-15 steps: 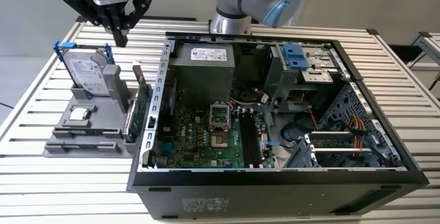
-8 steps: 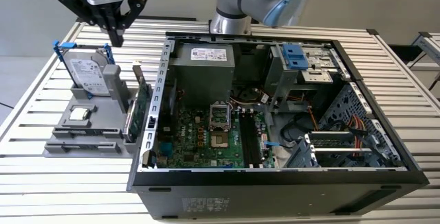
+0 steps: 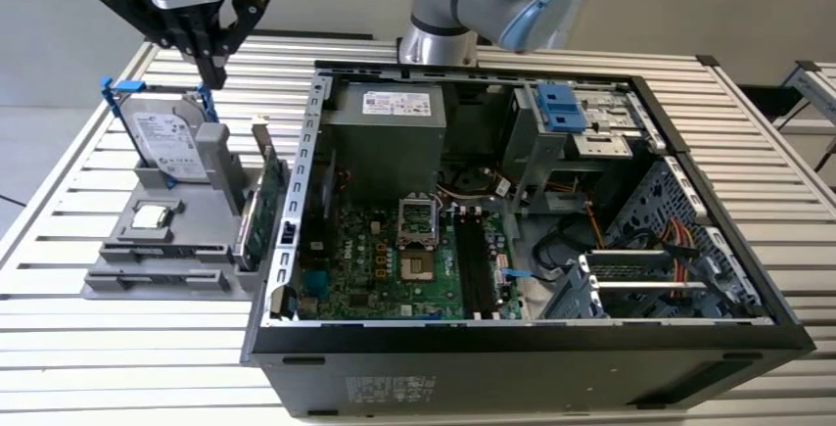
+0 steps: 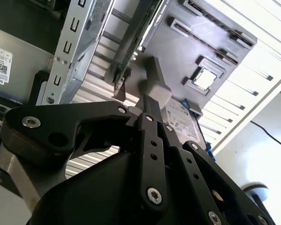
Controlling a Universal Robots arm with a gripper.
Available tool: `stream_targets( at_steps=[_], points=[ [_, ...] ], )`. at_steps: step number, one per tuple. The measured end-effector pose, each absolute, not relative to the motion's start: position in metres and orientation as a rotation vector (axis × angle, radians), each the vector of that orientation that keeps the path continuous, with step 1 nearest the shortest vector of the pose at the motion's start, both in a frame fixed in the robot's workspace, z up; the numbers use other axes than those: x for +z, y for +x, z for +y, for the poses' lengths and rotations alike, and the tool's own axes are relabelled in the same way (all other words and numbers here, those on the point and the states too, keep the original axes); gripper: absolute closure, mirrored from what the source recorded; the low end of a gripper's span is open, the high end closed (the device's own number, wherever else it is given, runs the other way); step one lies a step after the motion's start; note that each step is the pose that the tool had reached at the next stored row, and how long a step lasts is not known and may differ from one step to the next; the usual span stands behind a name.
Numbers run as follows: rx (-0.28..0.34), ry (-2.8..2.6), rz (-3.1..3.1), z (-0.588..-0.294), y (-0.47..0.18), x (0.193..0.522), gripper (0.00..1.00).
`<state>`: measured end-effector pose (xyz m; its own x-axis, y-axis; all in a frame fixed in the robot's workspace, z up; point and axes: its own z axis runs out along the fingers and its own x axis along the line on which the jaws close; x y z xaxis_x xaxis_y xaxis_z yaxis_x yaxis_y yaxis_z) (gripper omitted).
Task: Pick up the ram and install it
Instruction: 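Reach for the ram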
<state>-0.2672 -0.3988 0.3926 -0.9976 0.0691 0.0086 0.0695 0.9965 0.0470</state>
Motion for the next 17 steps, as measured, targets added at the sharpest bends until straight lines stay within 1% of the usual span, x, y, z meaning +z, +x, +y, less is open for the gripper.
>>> stream_targets(
  at_steps=[17],
  points=[
    [-0.074,-0.109,-3.131,-0.399,-0.282,0.393,1.00]
  ],
)
